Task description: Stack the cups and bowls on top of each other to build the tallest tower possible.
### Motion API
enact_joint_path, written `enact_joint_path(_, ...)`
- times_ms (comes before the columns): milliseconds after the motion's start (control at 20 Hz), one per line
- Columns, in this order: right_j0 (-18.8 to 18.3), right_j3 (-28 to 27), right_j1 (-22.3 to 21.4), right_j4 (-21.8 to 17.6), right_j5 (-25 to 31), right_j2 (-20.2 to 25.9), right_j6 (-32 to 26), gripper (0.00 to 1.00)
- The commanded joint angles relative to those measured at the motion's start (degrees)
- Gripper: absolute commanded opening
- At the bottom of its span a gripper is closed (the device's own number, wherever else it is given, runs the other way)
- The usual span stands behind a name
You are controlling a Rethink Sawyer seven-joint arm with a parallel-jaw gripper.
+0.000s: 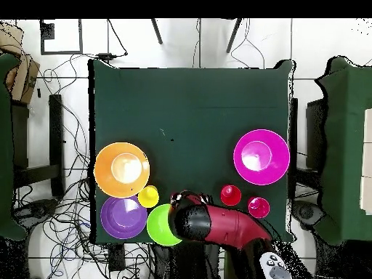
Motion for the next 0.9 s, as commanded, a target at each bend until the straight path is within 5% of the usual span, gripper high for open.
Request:
enact_joint_path(50,1.64,4.64,2.74,-2.4,-4.52,3.46,7.81,1.0)
enact_joint_path(900,2.27,8.39,1.79,-1.72,-6.48,3.36,9.43,1.0)
